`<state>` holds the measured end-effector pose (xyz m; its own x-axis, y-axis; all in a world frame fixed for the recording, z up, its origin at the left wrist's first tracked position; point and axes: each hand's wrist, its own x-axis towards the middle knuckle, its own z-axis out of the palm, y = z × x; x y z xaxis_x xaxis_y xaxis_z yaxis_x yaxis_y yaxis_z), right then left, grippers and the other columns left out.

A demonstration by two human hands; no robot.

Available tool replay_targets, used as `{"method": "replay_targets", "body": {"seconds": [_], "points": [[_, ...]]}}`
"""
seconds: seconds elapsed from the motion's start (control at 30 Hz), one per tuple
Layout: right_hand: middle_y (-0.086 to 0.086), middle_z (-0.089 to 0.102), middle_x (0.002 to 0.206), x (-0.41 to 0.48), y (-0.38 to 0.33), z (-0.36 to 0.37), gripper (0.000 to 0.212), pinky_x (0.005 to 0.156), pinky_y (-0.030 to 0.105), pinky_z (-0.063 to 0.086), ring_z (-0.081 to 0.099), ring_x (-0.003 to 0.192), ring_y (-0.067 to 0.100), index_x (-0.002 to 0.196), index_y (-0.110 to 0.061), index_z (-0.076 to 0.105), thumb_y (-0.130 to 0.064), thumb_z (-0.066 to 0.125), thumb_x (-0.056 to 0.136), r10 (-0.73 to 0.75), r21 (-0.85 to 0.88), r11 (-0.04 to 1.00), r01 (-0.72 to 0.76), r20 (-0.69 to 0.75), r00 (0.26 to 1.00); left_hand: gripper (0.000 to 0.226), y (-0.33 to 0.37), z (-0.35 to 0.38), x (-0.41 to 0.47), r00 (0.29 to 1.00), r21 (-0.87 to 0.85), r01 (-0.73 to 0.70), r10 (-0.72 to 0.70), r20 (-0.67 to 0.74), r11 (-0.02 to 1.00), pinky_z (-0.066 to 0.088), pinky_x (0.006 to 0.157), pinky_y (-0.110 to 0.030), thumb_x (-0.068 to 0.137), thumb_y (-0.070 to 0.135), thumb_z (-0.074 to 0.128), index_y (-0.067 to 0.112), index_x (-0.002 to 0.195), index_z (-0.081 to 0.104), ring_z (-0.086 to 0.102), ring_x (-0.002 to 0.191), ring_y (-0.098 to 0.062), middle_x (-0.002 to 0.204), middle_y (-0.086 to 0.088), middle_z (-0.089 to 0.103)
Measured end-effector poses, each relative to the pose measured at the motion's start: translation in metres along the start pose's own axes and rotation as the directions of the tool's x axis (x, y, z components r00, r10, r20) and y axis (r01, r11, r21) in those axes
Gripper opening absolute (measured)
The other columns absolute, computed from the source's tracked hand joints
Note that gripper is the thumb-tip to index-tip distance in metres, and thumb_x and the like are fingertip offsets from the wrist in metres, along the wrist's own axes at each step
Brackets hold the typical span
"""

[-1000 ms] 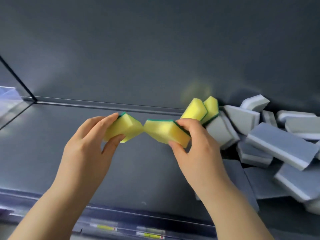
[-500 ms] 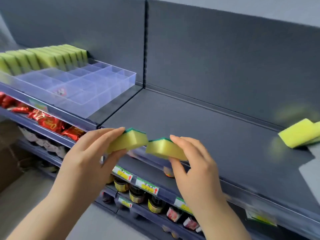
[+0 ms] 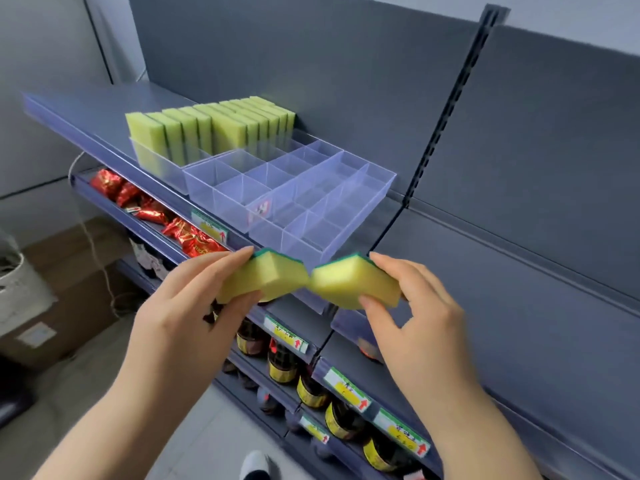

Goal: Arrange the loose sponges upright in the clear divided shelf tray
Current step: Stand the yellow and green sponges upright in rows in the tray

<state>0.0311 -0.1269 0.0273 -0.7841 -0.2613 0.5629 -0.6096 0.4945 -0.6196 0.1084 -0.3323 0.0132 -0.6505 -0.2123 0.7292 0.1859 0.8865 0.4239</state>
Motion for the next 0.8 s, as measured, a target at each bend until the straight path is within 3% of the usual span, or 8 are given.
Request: {"method": "replay_targets", "body": {"seconds": [0.1, 0.2, 0.3, 0.37, 0.5, 0.6, 0.7, 0.8], "points": [[-0.025, 0.052, 0.104, 0.039, 0.005, 0.025, 0.039, 0.077, 0.0, 0.037, 0.051, 0.091, -0.011, 0.112, -0.028, 0.06, -0.02, 0.066, 0.074, 0.03, 0.072, 0.997, -0.03, 0.004, 1.0, 0.037, -0.031, 0.007, 0.035, 0.999, 0.027, -0.023, 0.024, -0.036, 0.999, 0.042, 0.089, -0.014, 0.08, 0.02, 0.067, 0.003, 0.113, 0.064, 0.054, 0.095, -0.01, 0.105, -0.004, 0.062], [-0.021, 0.06, 0.1, 0.084, 0.005, 0.048, 0.037, 0.076, 0.007, 0.044, 0.057, 0.087, -0.002, 0.106, -0.043, 0.056, -0.028, 0.069, 0.075, 0.095, 0.192, 0.975, -0.115, 0.107, 0.99, 0.037, -0.063, 0.012, 0.073, 0.999, 0.021, 0.018, -0.017, -0.048, 1.0, 0.041, 0.089, -0.01, 0.08, 0.022, 0.067, 0.006, 0.114, 0.065, 0.052, 0.093, -0.003, 0.107, 0.002, 0.06], [-0.016, 0.065, 0.099, 0.13, 0.002, 0.062, 0.035, 0.079, 0.018, 0.049, 0.061, 0.088, 0.005, 0.102, -0.045, 0.059, -0.026, 0.074, 0.076, 0.113, 0.261, 0.952, -0.16, 0.186, 0.976, 0.039, -0.098, 0.014, 0.106, 0.989, -0.125, 0.127, -0.135, -0.056, 0.984, 0.048, 0.092, -0.033, 0.084, 0.048, 0.06, 0.034, 0.12, 0.061, 0.058, 0.1, -0.011, 0.114, 0.022, 0.056], [-0.014, 0.066, 0.099, 0.158, -0.001, 0.068, 0.034, 0.081, 0.023, 0.05, 0.062, 0.092, 0.008, 0.103, -0.042, 0.061, -0.029, 0.074, 0.075, 0.104, 0.294, 0.943, -0.158, 0.19, 0.976, 0.039, -0.121, 0.015, 0.124, 0.979, -0.207, 0.165, -0.186, -0.085, 0.964, 0.047, 0.092, -0.048, 0.083, 0.057, 0.058, 0.05, 0.121, 0.053, 0.059, 0.106, -0.02, 0.117, 0.02, 0.057], [-0.011, 0.066, 0.103, 0.191, -0.002, 0.082, 0.039, 0.083, 0.03, 0.052, 0.063, 0.097, 0.012, 0.108, -0.039, 0.061, -0.032, 0.068, 0.071, 0.089, 0.35, 0.922, -0.162, 0.216, 0.972, 0.04, -0.151, 0.015, 0.147, 0.966, -0.224, 0.218, -0.243, -0.09, 0.95, 0.046, 0.093, -0.049, 0.081, 0.055, 0.059, 0.052, 0.12, 0.051, 0.057, 0.111, -0.024, 0.121, 0.014, 0.058], [-0.012, 0.068, 0.101, 0.205, -0.002, 0.084, 0.037, 0.081, 0.022, 0.052, 0.064, 0.097, 0.01, 0.107, -0.034, 0.063, -0.03, 0.075, 0.072, 0.111, 0.366, 0.914, -0.176, 0.193, 0.975, 0.038, -0.163, 0.017, 0.163, 0.954, -0.194, 0.294, -0.3, -0.004, 0.936, 0.043, 0.093, -0.039, 0.078, 0.05, 0.057, 0.047, 0.116, 0.053, 0.054, 0.112, -0.012, 0.114, 0.022, 0.057], [-0.013, 0.069, 0.099, 0.215, -0.006, 0.082, 0.036, 0.073, 0.012, 0.05, 0.065, 0.093, 0.006, 0.101, -0.033, 0.063, -0.024, 0.07, 0.067, 0.149, 0.384, 0.902, -0.198, 0.153, 0.977, 0.037, -0.176, 0.024, 0.181, 0.969, -0.247, 0.221, -0.241, -0.054, 0.943, 0.045, 0.093, -0.048, 0.081, 0.048, 0.058, 0.045, 0.119, 0.054, 0.057, 0.11, -0.021, 0.116, 0.011, 0.06], [-0.011, 0.069, 0.1, 0.218, -0.014, 0.084, 0.032, 0.075, 0.016, 0.051, 0.066, 0.094, 0.008, 0.097, -0.034, 0.064, -0.029, 0.067, 0.065, 0.16, 0.375, 0.907, -0.194, 0.118, 0.98, 0.038, -0.198, 0.03, 0.196, 0.982, -0.278, 0.137, -0.167, -0.085, 0.951, 0.045, 0.092, -0.052, 0.084, 0.046, 0.059, 0.052, 0.121, 0.05, 0.057, 0.109, -0.024, 0.119, 0.01, 0.058]]}}
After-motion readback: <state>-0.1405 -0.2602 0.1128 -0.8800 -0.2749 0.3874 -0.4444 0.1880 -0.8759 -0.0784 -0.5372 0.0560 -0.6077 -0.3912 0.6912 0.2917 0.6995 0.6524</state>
